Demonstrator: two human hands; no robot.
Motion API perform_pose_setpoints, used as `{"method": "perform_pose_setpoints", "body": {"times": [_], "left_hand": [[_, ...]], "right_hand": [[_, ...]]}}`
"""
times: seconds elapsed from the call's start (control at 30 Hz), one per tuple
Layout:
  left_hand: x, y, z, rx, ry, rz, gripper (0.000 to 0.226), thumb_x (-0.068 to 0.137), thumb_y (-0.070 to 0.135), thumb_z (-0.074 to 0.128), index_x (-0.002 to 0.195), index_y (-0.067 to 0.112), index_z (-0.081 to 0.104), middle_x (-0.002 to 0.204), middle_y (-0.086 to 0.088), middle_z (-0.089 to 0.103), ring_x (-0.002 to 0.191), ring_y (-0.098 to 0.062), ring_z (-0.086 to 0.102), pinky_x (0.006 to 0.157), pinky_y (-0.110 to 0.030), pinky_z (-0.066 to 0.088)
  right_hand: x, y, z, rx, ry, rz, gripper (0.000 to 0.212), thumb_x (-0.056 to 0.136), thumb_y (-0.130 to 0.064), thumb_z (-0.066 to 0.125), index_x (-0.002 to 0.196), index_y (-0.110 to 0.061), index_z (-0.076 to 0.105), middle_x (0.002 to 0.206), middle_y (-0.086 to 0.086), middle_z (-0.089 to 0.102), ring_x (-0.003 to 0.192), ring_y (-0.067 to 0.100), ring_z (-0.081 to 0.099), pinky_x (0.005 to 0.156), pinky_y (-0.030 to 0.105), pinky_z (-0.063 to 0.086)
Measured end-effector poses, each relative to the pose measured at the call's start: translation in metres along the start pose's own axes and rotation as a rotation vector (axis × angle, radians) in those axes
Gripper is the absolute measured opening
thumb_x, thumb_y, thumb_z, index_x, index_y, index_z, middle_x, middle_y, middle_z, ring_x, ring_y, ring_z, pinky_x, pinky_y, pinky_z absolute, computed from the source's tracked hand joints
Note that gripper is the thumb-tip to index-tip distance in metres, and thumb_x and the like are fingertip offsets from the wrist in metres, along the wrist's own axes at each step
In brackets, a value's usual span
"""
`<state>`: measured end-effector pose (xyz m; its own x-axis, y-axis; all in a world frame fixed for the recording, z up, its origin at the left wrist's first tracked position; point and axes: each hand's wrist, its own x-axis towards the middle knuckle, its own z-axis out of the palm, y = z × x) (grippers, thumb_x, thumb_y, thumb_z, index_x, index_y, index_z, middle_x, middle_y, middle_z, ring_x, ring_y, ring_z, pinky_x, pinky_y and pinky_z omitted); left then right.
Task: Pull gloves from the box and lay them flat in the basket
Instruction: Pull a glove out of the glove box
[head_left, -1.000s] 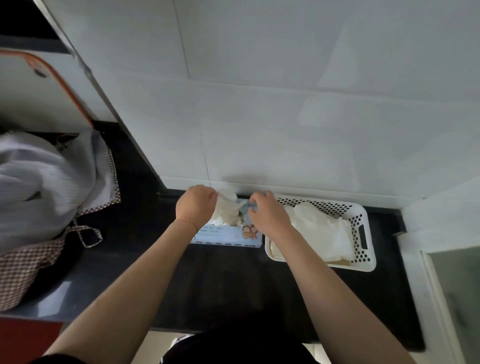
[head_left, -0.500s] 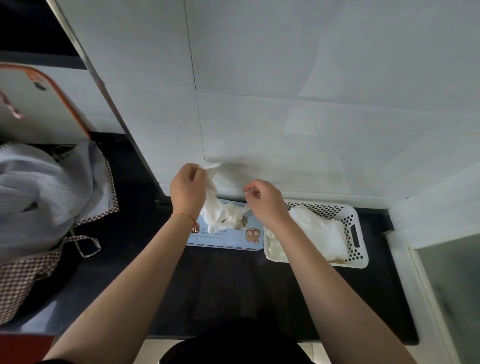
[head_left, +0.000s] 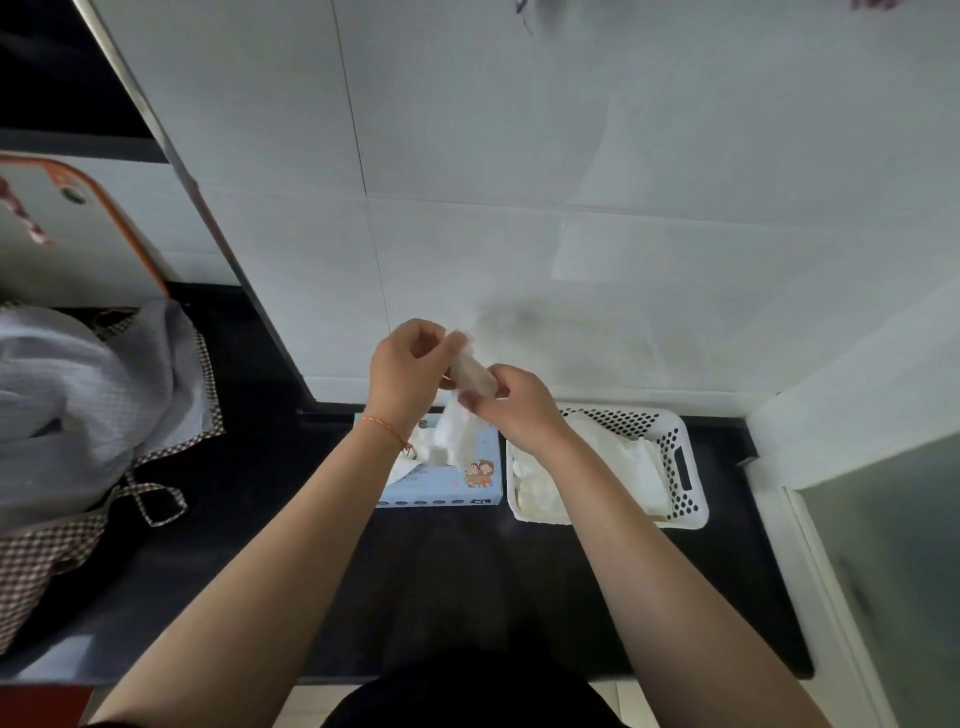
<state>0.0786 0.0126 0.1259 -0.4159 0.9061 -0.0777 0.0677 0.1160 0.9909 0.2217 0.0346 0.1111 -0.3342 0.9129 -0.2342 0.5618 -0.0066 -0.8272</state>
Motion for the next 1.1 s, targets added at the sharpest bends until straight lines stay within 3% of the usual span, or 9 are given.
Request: {"method": "perform_pose_setpoints", "body": {"times": [0.1,0.27,0.4,0.53,0.63,0.73,0.8,0.97,1.1], "left_hand": [[0.003,-0.007,-0.001,-0.023,0.094,-0.064,0.021,0.093,0.021,0.063,0.088,0.002,0.057,0.080,-0.020,0.067,0.062,-0.025,0.068,0.066,-0.043,0.061],[0.002,-0.025,-0.005,-0.026,0.194,-0.214,0.016,0.094,0.021,0.055,0.089,0.006,0.053,0.070,-0.009,0.064,0.051,-0.021,0.063,0.064,-0.040,0.059],[0.003,-0.044,-0.008,0.082,0.222,-0.287,0.015,0.096,0.020,0.051,0.091,0.007,0.054,0.081,-0.010,0.065,0.053,-0.018,0.063,0.064,-0.036,0.057],[0.010,-0.057,-0.008,0.301,-0.064,-0.448,0.018,0.096,0.016,0.051,0.099,0.003,0.063,0.087,-0.013,0.068,0.060,-0.021,0.062,0.060,-0.031,0.053],[0.005,-0.055,-0.004,0.683,-0.274,-0.319,0.010,0.088,0.019,0.060,0.096,0.014,0.062,0.092,-0.007,0.063,0.074,-0.023,0.057,0.067,-0.025,0.044],[-0.003,-0.036,0.006,0.397,-0.404,-0.054,0.038,0.085,0.017,0.067,0.120,0.028,0.058,0.120,0.009,0.059,0.111,-0.013,0.057,0.087,-0.025,0.043],[-0.009,-0.016,0.017,0.193,-0.585,-0.015,0.045,0.081,0.022,0.072,0.123,0.032,0.059,0.126,0.017,0.060,0.122,-0.004,0.053,0.098,-0.026,0.043],[-0.014,-0.005,0.035,0.136,-0.564,0.006,0.014,0.088,0.016,0.070,0.101,0.013,0.070,0.096,0.000,0.075,0.093,-0.016,0.070,0.092,-0.038,0.054],[-0.012,-0.006,0.028,0.139,-0.511,-0.063,0.026,0.086,0.027,0.059,0.079,0.002,0.065,0.073,-0.007,0.054,0.071,-0.018,0.048,0.074,-0.037,0.043]], "right_hand": [[-0.004,0.006,-0.009,0.042,-0.041,0.057,0.020,0.084,-0.021,0.067,0.089,-0.008,0.052,0.077,0.004,0.048,0.065,0.018,0.044,0.058,0.031,0.032],[-0.007,0.021,-0.024,0.175,-0.110,0.175,0.035,0.080,-0.014,0.067,0.113,-0.021,0.058,0.107,0.000,0.068,0.094,0.021,0.065,0.073,0.031,0.049],[-0.010,0.027,-0.040,0.240,-0.044,0.200,0.029,0.084,-0.003,0.063,0.108,-0.018,0.062,0.108,0.005,0.064,0.087,0.012,0.062,0.059,0.020,0.049],[-0.011,0.025,-0.055,0.349,0.142,0.157,0.024,0.084,-0.001,0.061,0.100,-0.018,0.065,0.097,0.004,0.066,0.077,0.014,0.063,0.060,0.020,0.051],[-0.012,0.017,-0.063,0.369,0.159,0.081,0.009,0.089,-0.009,0.062,0.093,-0.011,0.070,0.084,0.002,0.068,0.075,0.015,0.064,0.062,0.023,0.052],[-0.014,0.009,-0.065,0.340,0.087,0.027,0.020,0.091,-0.023,0.065,0.093,-0.003,0.069,0.078,0.004,0.065,0.072,0.016,0.062,0.064,0.027,0.050],[-0.014,0.005,-0.063,0.304,0.082,0.022,0.030,0.091,-0.034,0.065,0.085,-0.005,0.065,0.071,0.001,0.059,0.068,0.015,0.057,0.064,0.030,0.047],[-0.018,0.002,-0.068,0.363,0.097,0.032,0.043,0.086,-0.045,0.071,0.083,-0.003,0.059,0.069,0.003,0.055,0.063,0.017,0.052,0.058,0.027,0.044],[-0.024,0.008,-0.081,0.354,-0.068,0.027,0.032,0.080,-0.023,0.080,0.101,-0.008,0.062,0.070,-0.002,0.061,0.061,0.015,0.054,0.060,0.026,0.047]]}}
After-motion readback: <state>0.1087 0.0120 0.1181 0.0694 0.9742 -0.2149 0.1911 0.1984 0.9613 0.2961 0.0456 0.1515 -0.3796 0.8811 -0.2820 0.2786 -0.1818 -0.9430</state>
